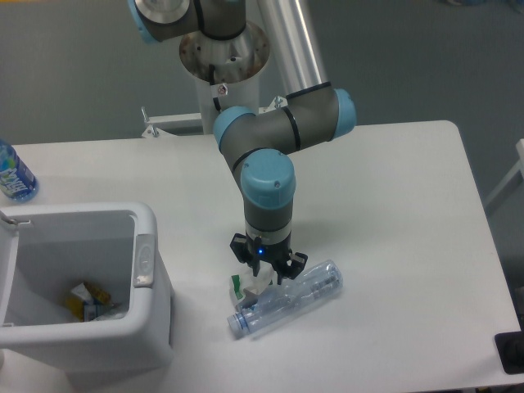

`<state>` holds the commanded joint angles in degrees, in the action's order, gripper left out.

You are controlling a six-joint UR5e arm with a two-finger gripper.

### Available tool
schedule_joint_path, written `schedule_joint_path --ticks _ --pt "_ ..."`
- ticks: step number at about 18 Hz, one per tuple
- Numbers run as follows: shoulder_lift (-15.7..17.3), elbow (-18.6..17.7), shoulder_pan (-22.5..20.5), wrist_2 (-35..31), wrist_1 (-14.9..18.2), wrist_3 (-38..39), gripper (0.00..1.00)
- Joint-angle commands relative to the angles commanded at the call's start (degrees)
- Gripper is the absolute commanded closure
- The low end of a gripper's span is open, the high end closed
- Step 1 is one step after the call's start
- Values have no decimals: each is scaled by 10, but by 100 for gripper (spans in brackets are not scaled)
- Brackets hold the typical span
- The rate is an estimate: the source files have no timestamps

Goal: Place the trash in the trash can
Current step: 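Close the gripper on the paper wrapper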

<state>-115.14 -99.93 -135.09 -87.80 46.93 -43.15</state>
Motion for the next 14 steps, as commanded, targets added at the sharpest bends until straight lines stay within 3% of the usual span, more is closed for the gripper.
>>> schedule_joint_path --ticks 7,10,14 --pt "36 -21 -6 3 10 -21 100" --pt "71 -18 -25 44 54 -46 100" --pt "125 11 -57 137 87 -47 100"
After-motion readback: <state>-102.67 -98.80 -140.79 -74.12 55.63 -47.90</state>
